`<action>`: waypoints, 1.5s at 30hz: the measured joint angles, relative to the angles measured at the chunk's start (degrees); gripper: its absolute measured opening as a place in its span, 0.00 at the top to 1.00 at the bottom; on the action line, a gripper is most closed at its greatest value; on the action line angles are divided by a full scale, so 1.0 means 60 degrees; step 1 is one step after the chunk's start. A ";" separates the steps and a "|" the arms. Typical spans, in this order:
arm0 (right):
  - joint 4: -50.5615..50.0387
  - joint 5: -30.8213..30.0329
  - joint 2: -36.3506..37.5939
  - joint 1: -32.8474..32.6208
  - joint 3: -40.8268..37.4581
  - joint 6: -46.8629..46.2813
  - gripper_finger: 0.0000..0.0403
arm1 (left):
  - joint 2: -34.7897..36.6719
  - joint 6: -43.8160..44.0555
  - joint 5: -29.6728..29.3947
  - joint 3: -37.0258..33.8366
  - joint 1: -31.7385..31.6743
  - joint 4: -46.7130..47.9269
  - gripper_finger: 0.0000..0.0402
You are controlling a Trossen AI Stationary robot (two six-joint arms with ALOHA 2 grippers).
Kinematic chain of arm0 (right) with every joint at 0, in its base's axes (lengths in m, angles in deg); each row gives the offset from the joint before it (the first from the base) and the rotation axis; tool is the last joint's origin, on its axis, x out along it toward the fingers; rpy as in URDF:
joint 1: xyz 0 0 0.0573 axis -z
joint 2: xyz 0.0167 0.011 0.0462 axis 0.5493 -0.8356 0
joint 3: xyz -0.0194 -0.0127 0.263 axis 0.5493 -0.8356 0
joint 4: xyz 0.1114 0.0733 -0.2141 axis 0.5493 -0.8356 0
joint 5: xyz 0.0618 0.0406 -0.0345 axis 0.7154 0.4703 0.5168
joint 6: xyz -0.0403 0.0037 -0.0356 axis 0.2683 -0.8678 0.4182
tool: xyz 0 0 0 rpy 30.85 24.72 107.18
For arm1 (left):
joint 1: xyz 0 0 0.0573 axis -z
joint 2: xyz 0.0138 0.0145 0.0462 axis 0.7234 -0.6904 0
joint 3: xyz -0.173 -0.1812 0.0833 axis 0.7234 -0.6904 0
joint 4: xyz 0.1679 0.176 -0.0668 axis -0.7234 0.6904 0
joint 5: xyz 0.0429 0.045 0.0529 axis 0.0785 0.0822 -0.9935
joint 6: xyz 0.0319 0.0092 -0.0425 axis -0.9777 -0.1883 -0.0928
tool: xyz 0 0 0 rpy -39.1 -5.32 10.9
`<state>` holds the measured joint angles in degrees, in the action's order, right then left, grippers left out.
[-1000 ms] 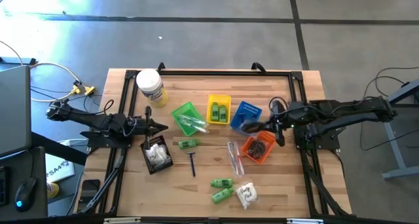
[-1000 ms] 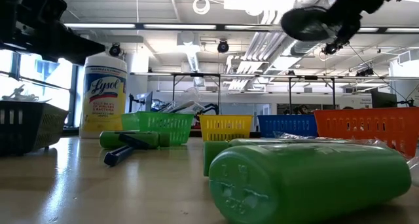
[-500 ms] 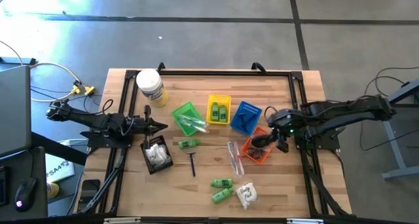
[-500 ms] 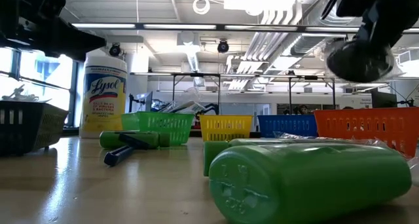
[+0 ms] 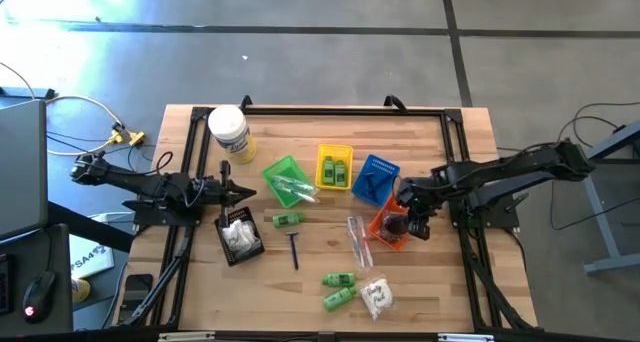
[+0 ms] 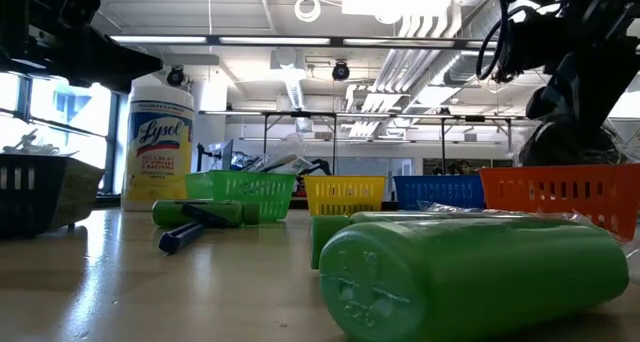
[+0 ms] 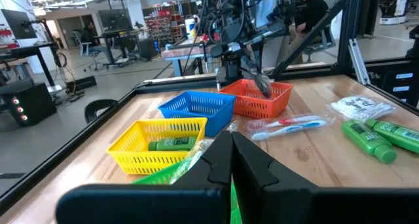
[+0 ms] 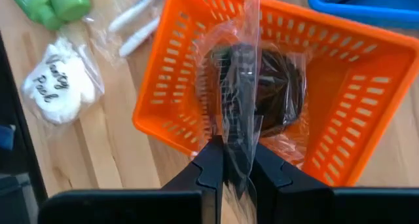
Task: Pick & Place Travel size toiletries
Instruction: Put the hairbrush into the orange bin
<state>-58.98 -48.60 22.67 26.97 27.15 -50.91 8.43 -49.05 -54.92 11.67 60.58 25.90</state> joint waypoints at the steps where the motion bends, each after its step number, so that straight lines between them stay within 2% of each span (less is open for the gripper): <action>1: 0.0000 0.0000 -0.0074 0.0000 0.0000 0.0020 0.92 | 0.0000 0.0000 0.0000 0.0000 0.0000 0.0000 1.00; 9: 0.0073 -0.0240 -0.0297 -0.0001 0.0000 0.0629 0.89 | 0.0000 0.0004 0.0000 0.0000 0.0000 0.0000 1.00; 15: 0.0048 -0.0447 -0.0224 -0.0001 0.0000 0.1112 0.74 | 0.0000 0.0004 0.0003 0.0000 0.0000 0.0007 1.00; 21: -0.0379 -0.1498 -0.0227 0.0000 0.0000 0.1207 0.58 | 0.0000 0.0004 0.0000 0.0000 0.0000 0.0073 1.00; 27: -0.0521 -0.2517 -0.0224 0.0000 0.0000 0.1158 0.50 | 0.0000 0.0004 -0.0063 0.0000 0.0000 0.0076 1.00; 35: -0.0522 -0.2592 -0.0223 -0.0002 0.0000 0.1137 0.49 | 0.0000 0.0004 -0.0191 0.0000 0.0000 0.0146 1.00; 45: -0.0396 -0.2538 0.0232 -0.0004 0.0004 0.1184 0.58 | -0.0001 0.0004 -0.0397 0.0000 0.0000 0.0146 1.00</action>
<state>-61.36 -63.83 24.06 26.95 27.18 -43.81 8.42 -49.03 -57.30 11.67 60.58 26.77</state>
